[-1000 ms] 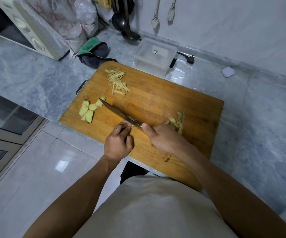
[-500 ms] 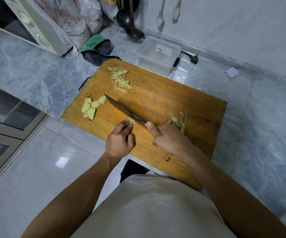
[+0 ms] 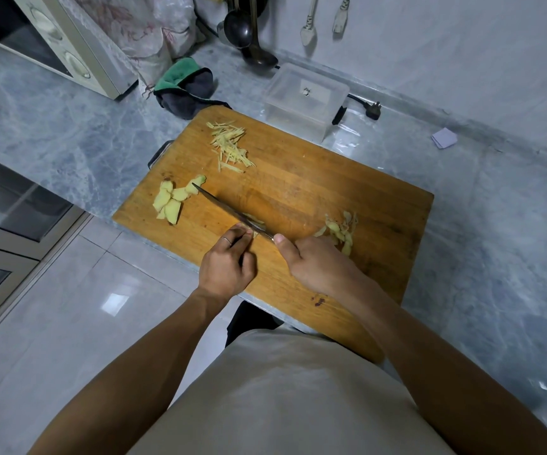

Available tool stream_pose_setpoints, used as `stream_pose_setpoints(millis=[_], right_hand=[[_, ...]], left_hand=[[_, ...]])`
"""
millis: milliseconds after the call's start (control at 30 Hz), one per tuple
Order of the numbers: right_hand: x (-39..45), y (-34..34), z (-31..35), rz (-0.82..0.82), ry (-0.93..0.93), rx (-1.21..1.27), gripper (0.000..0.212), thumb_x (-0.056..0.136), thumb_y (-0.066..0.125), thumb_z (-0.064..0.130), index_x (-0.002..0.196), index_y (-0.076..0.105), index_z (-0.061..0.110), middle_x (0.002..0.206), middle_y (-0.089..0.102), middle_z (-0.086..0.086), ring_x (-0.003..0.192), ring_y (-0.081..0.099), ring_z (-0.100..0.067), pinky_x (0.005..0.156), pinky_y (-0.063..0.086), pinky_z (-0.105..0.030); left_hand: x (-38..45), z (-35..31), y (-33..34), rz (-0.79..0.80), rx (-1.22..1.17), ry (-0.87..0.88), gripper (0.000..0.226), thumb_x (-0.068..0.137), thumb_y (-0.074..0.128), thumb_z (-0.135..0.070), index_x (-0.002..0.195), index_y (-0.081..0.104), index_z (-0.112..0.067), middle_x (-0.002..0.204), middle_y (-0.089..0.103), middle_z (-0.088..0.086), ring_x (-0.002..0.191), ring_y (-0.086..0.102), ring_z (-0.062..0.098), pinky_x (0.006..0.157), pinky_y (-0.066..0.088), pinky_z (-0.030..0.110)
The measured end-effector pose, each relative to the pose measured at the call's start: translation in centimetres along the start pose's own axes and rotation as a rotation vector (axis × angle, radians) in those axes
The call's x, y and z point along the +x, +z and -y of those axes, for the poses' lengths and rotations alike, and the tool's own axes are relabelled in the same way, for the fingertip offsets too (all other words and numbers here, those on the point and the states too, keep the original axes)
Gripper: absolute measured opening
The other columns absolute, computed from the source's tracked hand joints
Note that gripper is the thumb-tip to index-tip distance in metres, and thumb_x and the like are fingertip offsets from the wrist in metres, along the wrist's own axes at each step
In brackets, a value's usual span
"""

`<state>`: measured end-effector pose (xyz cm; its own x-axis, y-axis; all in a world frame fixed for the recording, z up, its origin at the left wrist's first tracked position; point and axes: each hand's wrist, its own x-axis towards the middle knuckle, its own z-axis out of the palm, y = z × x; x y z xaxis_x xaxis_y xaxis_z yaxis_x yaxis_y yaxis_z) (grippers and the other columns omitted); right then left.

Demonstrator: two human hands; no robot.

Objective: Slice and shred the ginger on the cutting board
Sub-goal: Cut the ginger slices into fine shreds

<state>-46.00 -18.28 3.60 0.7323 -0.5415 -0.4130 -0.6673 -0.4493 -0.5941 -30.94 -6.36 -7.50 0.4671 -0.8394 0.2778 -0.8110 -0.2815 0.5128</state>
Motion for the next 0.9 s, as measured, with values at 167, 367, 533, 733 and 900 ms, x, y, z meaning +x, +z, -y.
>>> stream_pose_setpoints(millis=[167, 367, 533, 733, 900], right_hand=[[0.51, 0.17, 0.65, -0.009, -0.006, -0.003, 0.072, 0.105, 0.028, 0.059, 0.051, 0.04, 0.012, 0.052, 0.045, -0.007, 0.047, 0.045, -0.025, 0.052, 0.038, -0.04], [0.51, 0.08, 0.23, -0.018, -0.002, 0.018, 0.072, 0.104, 0.028, 0.06, 0.052, 0.044, 0.013, 0.054, 0.05, -0.006, 0.054, 0.053, -0.026, 0.061, 0.048, -0.044], [0.36, -0.23, -0.03, -0.02, -0.029, -0.031, 0.077, 0.105, 0.024, 0.06, 0.057, 0.054, 0.007, 0.059, 0.059, -0.01, 0.062, 0.061, -0.03, 0.067, 0.053, -0.048], [0.18, -0.27, 0.02, -0.011, -0.03, -0.049, 0.073, 0.104, 0.025, 0.06, 0.055, 0.049, 0.011, 0.056, 0.054, -0.008, 0.059, 0.059, -0.028, 0.065, 0.052, -0.047], [0.5, -0.01, 0.25, -0.011, -0.021, -0.029, 0.072, 0.104, 0.026, 0.061, 0.055, 0.044, 0.011, 0.056, 0.051, -0.008, 0.057, 0.056, -0.031, 0.062, 0.049, -0.048]], left_hand=[[0.07, 0.01, 0.05, 0.0, -0.005, -0.004, 0.043, 0.086, 0.044, -0.02, 0.111, 0.072, 0.0, 0.119, 0.065, 0.015, 0.115, 0.064, 0.028, 0.064, 0.06, 0.042], [0.05, -0.12, 0.0, 0.003, -0.011, -0.019, 0.045, 0.086, 0.043, -0.021, 0.114, 0.072, -0.002, 0.121, 0.065, 0.014, 0.117, 0.062, 0.027, 0.067, 0.061, 0.042], [0.07, 0.01, -0.15, 0.014, -0.013, -0.02, 0.045, 0.085, 0.043, -0.021, 0.113, 0.072, -0.002, 0.12, 0.065, 0.014, 0.118, 0.062, 0.026, 0.067, 0.061, 0.042], [0.07, -0.18, -0.23, -0.005, -0.011, -0.01, 0.043, 0.085, 0.044, -0.02, 0.111, 0.073, -0.001, 0.118, 0.066, 0.015, 0.113, 0.065, 0.028, 0.066, 0.06, 0.039], [0.09, -0.08, -0.04, 0.0, -0.015, -0.007, 0.043, 0.086, 0.044, -0.02, 0.111, 0.073, 0.0, 0.118, 0.065, 0.016, 0.113, 0.065, 0.029, 0.066, 0.06, 0.04]])
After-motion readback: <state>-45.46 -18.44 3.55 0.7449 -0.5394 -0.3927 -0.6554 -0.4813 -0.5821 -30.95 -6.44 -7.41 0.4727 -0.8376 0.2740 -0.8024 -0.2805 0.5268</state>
